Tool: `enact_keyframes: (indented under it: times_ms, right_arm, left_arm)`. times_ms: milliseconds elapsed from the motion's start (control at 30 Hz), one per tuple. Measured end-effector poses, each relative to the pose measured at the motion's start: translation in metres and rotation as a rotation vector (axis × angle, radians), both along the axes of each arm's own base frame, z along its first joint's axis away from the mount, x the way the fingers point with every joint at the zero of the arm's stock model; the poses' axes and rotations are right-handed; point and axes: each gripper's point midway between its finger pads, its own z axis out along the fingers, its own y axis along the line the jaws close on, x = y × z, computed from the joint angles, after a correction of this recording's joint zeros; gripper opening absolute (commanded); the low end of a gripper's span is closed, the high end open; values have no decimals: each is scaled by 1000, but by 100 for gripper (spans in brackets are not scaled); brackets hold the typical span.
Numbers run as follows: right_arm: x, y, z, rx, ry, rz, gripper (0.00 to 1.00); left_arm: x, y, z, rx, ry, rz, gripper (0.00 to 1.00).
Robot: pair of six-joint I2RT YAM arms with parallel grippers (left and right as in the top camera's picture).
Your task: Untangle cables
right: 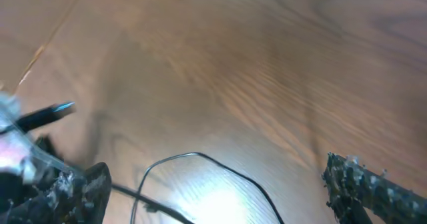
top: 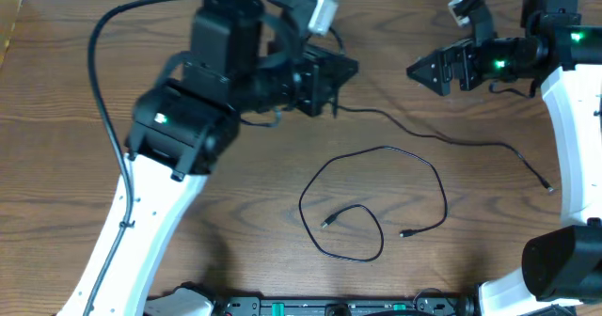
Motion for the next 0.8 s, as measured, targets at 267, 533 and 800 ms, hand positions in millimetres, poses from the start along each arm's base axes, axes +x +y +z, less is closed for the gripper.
enact_keyframes:
  times_ms: [267, 533, 800]
  right_arm:
    - [-24, 23, 2, 54, -79, 224, 86]
    - [-41, 54, -50, 90, 34, 424, 81]
    - [-51, 84, -86, 100, 99, 545, 73]
  left_arm:
    - [-4, 24, 8, -92, 58, -77, 8]
    - [-9, 27, 13, -131, 68, -120, 8]
    - [-10, 26, 14, -134, 71, -126, 7]
